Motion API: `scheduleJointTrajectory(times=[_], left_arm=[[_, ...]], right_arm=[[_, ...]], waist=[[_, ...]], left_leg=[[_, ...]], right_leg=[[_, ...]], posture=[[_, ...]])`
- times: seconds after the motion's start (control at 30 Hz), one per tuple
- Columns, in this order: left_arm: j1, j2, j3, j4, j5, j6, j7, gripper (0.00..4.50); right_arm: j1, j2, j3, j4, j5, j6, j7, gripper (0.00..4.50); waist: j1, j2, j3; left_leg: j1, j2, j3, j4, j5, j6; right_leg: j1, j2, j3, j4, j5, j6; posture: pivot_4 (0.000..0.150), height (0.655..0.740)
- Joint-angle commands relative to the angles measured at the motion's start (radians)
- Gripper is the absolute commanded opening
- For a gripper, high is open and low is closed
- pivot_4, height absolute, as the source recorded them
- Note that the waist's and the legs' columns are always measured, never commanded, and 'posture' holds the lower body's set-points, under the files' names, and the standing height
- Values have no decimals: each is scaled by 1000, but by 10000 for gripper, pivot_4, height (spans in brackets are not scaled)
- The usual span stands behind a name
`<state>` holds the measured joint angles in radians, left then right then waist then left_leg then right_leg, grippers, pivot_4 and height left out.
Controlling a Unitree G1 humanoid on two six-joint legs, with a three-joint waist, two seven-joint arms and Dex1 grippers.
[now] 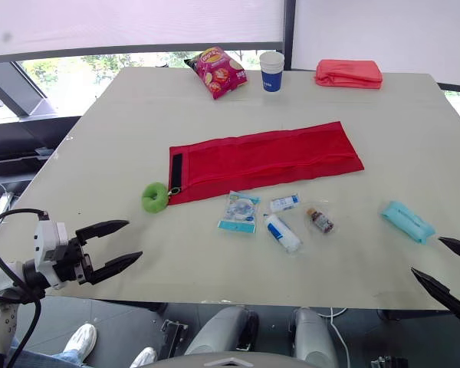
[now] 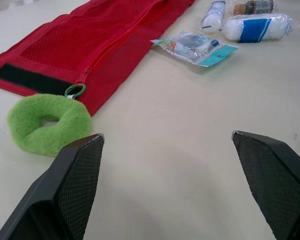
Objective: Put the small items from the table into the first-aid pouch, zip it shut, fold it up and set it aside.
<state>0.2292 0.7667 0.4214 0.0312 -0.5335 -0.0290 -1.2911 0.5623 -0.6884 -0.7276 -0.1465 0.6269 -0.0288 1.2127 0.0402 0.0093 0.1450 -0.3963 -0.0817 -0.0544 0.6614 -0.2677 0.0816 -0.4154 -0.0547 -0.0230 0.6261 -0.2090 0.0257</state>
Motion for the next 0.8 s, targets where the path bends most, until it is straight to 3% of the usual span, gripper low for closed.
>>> scheduleJointTrajectory(times=[0.03,0.43,0.8], left_arm=[[-8,2,16,6,-6,-24,-8,43820],[-13,3,16,6,-9,-17,-1,43820],[-73,6,13,-7,-20,6,29,43820]], right_arm=[[-6,0,-26,12,5,-29,11,45000],[-24,-2,-26,84,9,-73,58,45000],[-36,8,-8,18,22,-62,29,45000]], waist=[[0,0,0],[0,0,0],[0,0,0]], left_leg=[[0,0,0,0,0,0],[0,0,0,0,0,0],[0,0,0,0,0,0]], right_leg=[[0,0,0,0,0,0],[0,0,0,0,0,0],[0,0,0,0,0,0]], posture=[[1500,7395],[1500,7395],[1500,7395]])
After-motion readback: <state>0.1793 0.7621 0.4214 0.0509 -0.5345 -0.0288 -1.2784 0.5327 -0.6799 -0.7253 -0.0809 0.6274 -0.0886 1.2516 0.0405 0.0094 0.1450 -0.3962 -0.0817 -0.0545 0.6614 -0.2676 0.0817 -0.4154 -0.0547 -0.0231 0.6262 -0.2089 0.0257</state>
